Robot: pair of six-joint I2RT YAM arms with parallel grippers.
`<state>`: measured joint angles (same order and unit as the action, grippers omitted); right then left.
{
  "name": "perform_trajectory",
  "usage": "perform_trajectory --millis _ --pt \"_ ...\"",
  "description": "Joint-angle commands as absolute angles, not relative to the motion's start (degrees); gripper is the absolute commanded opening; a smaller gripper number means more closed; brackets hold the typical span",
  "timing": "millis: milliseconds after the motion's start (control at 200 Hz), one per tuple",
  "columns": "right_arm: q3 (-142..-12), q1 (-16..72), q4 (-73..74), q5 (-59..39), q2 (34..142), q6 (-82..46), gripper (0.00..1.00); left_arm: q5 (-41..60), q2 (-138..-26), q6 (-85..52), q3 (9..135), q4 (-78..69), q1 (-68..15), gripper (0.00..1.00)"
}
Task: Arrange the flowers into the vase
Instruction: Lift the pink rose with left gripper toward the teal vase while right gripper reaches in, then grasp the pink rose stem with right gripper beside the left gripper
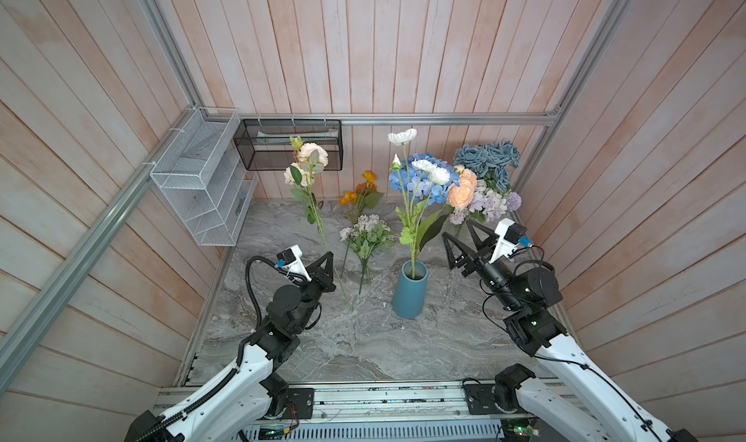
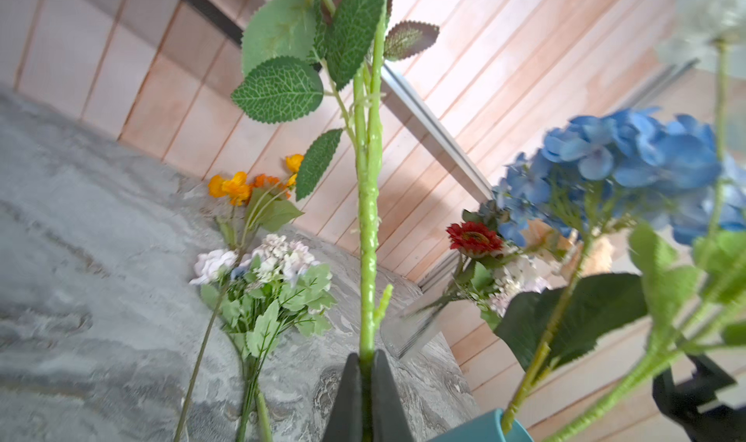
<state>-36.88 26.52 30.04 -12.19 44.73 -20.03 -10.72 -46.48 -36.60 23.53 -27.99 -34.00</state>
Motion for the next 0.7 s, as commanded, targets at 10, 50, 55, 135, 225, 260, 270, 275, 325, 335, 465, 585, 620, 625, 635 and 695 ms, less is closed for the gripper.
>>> perform_trajectory --millis 10,50,55,135,225,260,270,275,325,335,465,585,620,625,635,695 --pt "-41.4 26.9 32.0 -20.9 46.2 -21.0 0.98 -6.7 -46.4 -24.6 27.9 -35.9 -35.7 0.00" --pt "-42.5 27.3 31.9 -22.8 46.9 -20.9 0.98 -4.9 -46.5 -22.7 28.7 -37.1 -36.1 0.00" --pt "-42.7 27.4 31.9 -23.0 47.0 -21.0 0.98 -4.7 -46.5 -22.5 28.8 -37.3 -36.2 0.00" --pt "-44.9 29.0 31.5 -25.1 48.6 -20.1 0.98 -2.1 -47.1 -19.0 30.5 -38.6 -36.9 0.00" --pt "-48.3 32.0 29.7 -26.0 50.6 -17.5 0.98 0.8 -47.6 -15.6 32.3 -39.6 -37.8 0.00" --pt "-49.7 33.6 28.8 -26.1 51.6 -16.0 0.98 2.0 -47.8 -14.5 33.0 -40.2 -38.3 0.00" --pt "-50.1 34.1 28.5 -26.2 52.0 -15.5 0.98 2.3 -47.8 -14.1 33.2 -40.3 -38.4 0.00" --pt "-50.4 34.4 28.5 -26.2 52.1 -15.3 0.98 2.5 -47.8 -14.0 33.3 -40.4 -38.5 0.00" --pt "-52.4 36.9 27.4 -26.2 53.6 -13.3 0.98 4.3 -48.1 -12.5 34.2 -40.9 -39.2 0.00" --pt "-52.9 37.3 27.2 -26.2 54.0 -12.9 0.97 4.6 -48.2 -12.2 34.3 -41.0 -39.4 0.00" --pt "-58.1 41.4 25.4 -28.2 59.1 -10.7 0.94 8.5 -49.7 -8.5 36.7 -41.3 -42.0 0.00" --pt "-60.9 43.1 25.6 -29.9 63.0 -10.6 0.90 10.8 -51.5 -6.2 38.3 -40.9 -44.2 0.00" --pt "-61.4 43.7 25.6 -30.2 64.0 -10.6 0.89 11.1 -52.0 -5.5 38.7 -40.5 -44.9 0.00" --pt "-61.5 43.7 25.6 -30.3 64.1 -10.6 0.89 11.1 -52.1 -5.4 38.7 -40.5 -44.9 0.00" --pt "-61.6 43.9 25.7 -30.4 64.3 -10.6 0.89 11.1 -52.2 -5.1 38.9 -40.4 -45.2 0.00" --pt "-62.4 44.4 25.5 -30.6 65.7 -10.6 0.87 11.4 -52.8 -4.8 39.3 -40.1 -46.2 0.00"
